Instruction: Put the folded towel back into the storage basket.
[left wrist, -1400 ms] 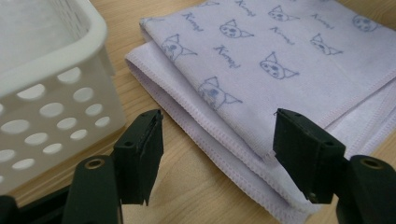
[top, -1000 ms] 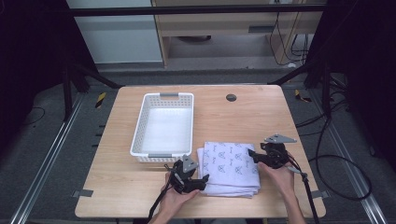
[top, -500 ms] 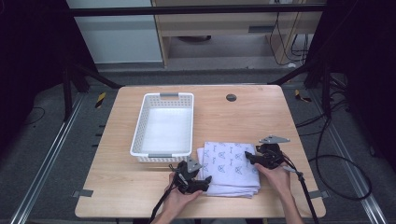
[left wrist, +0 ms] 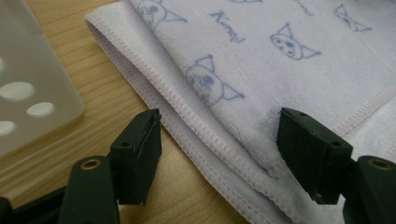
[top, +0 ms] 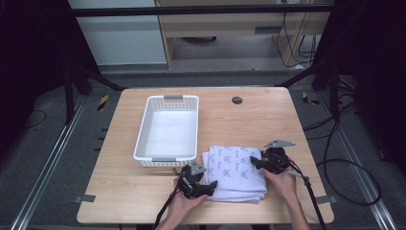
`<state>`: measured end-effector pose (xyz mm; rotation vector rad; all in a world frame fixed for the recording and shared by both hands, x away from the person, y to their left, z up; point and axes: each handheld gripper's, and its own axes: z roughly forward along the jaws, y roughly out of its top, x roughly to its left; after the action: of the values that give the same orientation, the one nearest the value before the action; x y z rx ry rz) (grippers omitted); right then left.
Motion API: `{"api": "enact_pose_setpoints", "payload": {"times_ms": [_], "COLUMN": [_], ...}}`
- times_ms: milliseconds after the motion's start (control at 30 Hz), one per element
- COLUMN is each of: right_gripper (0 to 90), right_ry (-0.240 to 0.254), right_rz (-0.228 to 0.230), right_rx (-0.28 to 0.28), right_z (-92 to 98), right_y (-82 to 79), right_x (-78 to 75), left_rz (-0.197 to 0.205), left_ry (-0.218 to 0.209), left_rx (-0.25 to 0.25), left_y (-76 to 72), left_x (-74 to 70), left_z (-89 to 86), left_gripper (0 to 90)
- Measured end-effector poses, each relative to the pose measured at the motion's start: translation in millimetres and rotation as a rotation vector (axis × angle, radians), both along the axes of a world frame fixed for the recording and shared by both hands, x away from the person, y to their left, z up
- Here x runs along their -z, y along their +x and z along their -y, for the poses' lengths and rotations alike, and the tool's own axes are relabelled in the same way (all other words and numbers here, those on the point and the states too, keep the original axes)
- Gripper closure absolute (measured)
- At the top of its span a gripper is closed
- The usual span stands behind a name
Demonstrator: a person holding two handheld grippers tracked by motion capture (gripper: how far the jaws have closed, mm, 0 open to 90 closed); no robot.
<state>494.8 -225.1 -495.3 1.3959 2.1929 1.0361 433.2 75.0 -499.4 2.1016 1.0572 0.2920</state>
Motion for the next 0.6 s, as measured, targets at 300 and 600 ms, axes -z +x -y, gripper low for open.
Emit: {"api": "enact_pose_setpoints", "payload": {"times_ms": [300, 600], "right_gripper": [50.7, 56.6], "right_ry": [0.044, 0.079], "right_rz": [-0.034, -0.059], "right_rx": [0.009, 0.009], "right_z": [0.8, 1.5], "right_y": [1.3, 2.2], "right_x": [1.7, 2.1], "left_rz": [-0.016, -0.030], "left_ry": [-0.002, -0.006], "left_rx": [0.012, 0.020], "left_y": [0.4, 0.1], "left_x": [-1.2, -2.7], "left_z": [2.9, 3.7], "left_gripper": [34.5, 42.2]}}
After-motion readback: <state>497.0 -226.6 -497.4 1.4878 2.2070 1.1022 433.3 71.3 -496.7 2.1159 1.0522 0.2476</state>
